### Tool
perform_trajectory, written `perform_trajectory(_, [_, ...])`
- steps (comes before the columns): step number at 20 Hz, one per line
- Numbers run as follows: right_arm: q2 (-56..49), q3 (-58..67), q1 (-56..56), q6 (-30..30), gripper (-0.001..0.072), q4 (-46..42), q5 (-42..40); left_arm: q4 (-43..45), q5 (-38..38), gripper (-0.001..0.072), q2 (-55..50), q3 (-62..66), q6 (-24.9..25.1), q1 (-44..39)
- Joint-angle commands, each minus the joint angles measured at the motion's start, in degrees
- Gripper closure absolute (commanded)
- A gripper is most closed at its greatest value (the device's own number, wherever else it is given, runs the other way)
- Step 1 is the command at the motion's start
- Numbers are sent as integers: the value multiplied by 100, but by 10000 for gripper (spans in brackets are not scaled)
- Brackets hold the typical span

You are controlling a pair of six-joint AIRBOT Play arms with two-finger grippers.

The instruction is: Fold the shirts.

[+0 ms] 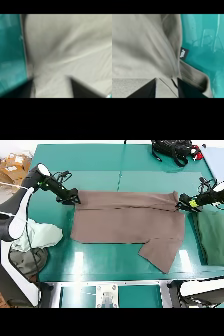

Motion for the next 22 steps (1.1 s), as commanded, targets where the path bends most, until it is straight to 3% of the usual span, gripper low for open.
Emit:
perform_trajectory(1, [85, 258, -114, 251, 389, -299, 525, 55, -916, 139, 15, 177, -216, 44])
perform_trajectory(2, [162, 426, -186, 391, 397, -501, 809, 55, -1261, 140, 66, 258, -293, 96])
perform_trajectory(3, [286, 522, -254, 470, 462, -732, 1049, 68, -1458, 140, 155, 254, -372, 151])
perform_trajectory(4, [468, 496, -334, 472, 578, -892, 1274, 111, -1635, 140, 278, 243, -470, 212])
perform_trajectory(6, [887, 153, -503, 468, 690, -1012, 1572, 354, -1740, 140, 625, 74, -501, 223])
perform_trajectory(9, [1886, -1084, -922, 564, 689, -1071, 1589, 433, -1241, 141, 1617, -1137, -459, 205])
perform_trajectory(12, [3040, -2382, -1508, 866, 686, -1069, 1482, 413, -433, 140, 2944, -3213, -356, 205])
perform_trajectory(13, [3362, -2732, -1633, 970, 669, -1069, 1482, 319, -22, 140, 3416, -3985, -356, 205])
perform_trajectory(15, [3847, -3351, -1725, 1123, 290, -1064, 1482, -55, 796, 140, 4157, -5268, -321, 205])
perform_trajectory(16, [3991, -3633, -1709, 1141, 230, -999, 1482, -284, 1113, 140, 4363, -5740, -234, 205])
perform_trajectory(22, [4061, -4946, -1425, 962, 230, -149, 763, -1434, 2581, 140, 4419, -7047, 282, 142])
